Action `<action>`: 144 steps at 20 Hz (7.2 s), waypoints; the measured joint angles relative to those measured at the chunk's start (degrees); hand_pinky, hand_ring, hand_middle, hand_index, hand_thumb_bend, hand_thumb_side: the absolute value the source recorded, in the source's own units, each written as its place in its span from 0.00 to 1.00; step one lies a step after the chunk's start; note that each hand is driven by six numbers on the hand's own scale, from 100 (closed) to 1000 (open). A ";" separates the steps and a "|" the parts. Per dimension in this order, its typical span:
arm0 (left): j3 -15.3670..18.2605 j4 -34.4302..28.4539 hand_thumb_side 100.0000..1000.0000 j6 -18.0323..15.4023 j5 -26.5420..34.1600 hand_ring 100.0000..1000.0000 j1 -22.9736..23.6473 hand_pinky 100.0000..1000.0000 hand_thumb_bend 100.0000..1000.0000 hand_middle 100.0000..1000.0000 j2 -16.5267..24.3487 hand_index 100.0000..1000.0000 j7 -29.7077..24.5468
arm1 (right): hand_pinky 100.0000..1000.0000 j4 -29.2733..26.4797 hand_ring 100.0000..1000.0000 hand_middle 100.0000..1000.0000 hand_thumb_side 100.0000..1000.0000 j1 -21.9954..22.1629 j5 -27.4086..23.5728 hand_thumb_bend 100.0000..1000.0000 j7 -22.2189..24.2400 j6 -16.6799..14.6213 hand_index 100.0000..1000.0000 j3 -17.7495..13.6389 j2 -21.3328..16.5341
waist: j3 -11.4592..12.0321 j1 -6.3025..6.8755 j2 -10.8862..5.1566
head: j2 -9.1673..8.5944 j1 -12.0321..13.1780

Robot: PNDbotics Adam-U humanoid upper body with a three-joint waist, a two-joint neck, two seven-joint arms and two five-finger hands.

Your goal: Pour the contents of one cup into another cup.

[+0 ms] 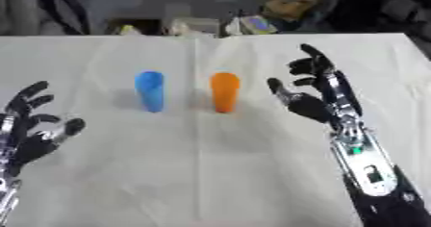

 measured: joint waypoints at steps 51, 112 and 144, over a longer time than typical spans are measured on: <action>-3.68 41.17 0.32 -9.39 -10.27 0.73 -27.58 0.49 1.00 0.75 -8.96 0.85 10.77 | 0.62 -1.07 0.71 0.63 0.19 -1.47 -0.90 0.38 0.15 0.35 0.96 1.38 1.81 | -5.47 -0.76 2.42 | -1.27 2.83; -4.99 40.62 0.04 -10.31 -2.12 0.20 -30.49 0.05 0.67 0.20 -9.92 0.71 -0.25 | 0.62 -1.07 0.71 0.63 0.20 -1.85 -0.92 0.34 0.69 0.26 0.96 1.73 2.04 | -5.98 -1.05 2.65 | -1.82 3.53; -8.17 10.86 0.00 -4.84 3.46 0.21 -23.32 0.11 0.30 0.20 -2.06 0.66 1.93 | 0.61 0.52 0.68 0.62 0.17 -3.82 -1.39 0.37 0.60 0.58 0.95 2.57 1.01 | -3.15 -1.00 2.31 | -2.52 2.34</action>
